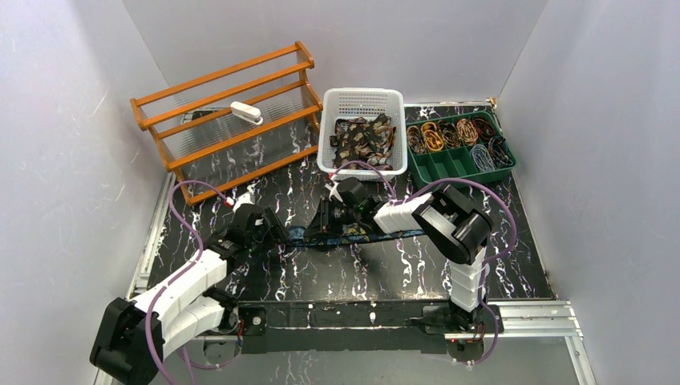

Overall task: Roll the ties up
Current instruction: Roll the tie at the center of the board.

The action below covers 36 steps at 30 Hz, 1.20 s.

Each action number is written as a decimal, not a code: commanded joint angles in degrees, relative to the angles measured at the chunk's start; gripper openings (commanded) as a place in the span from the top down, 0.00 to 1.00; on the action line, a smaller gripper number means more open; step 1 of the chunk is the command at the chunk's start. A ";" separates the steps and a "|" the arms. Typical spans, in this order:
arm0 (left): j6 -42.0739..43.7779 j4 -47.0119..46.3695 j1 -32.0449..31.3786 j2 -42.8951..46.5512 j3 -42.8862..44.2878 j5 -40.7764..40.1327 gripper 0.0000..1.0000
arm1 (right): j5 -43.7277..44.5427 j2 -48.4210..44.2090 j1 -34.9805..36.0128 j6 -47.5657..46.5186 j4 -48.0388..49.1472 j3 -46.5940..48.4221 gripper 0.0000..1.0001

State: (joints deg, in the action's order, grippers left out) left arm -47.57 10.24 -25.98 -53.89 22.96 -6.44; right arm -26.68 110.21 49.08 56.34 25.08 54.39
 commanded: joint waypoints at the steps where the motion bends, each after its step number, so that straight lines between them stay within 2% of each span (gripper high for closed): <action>1: -0.09 -0.44 0.40 -0.33 -1.28 -0.08 0.33 | 1.25 -1.12 -0.45 -1.44 3.75 -2.29 0.74; 7: -0.60 -0.67 0.58 -0.54 -0.97 -0.74 0.34 | 0.65 -0.42 -0.39 -3.94 -1.22 -0.22 0.68; 12: -0.87 0.99 0.58 1.44 -0.60 -2.54 0.35 | 4.00 -5.70 -0.39 -7.43 -6.36 -0.79 0.49; 20: -1.64 5.27 0.66 5.32 0.33 -6.08 0.34 | 9.95 -14.98 -0.41 -20.16 -16.26 0.20 0.28; 23: -1.87 6.39 0.75 6.87 0.20 -6.78 0.33 | 9.34 -15.78 0.13 -30.17 -15.47 0.49 0.19; 25: -2.20 7.75 0.75 8.09 0.31 -7.95 0.33 | 6.40 -16.42 0.57 -39.74 -9.74 -2.14 0.15; 28: -2.25 10.52 0.75 10.25 0.77 -10.05 0.33 | 4.16 -16.49 1.09 -54.08 -0.63 -6.06 0.02; 31: -1.85 13.12 0.75 12.24 1.46 -11.34 0.33 | 3.57 -15.36 1.93 -67.35 1.83 -5.89 0.01; 33: -1.66 13.84 0.75 13.34 1.39 -11.83 0.33 | 0.50 -14.11 2.19 -71.20 4.10 -5.83 0.01; 36: -0.92 15.02 0.75 13.81 1.91 -11.92 0.32 | -1.73 -11.51 3.88 -79.41 0.16 -3.05 0.01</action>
State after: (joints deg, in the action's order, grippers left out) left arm -49.23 21.15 -25.61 -41.10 22.50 -15.57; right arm -23.79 96.14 51.22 -6.20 22.57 48.62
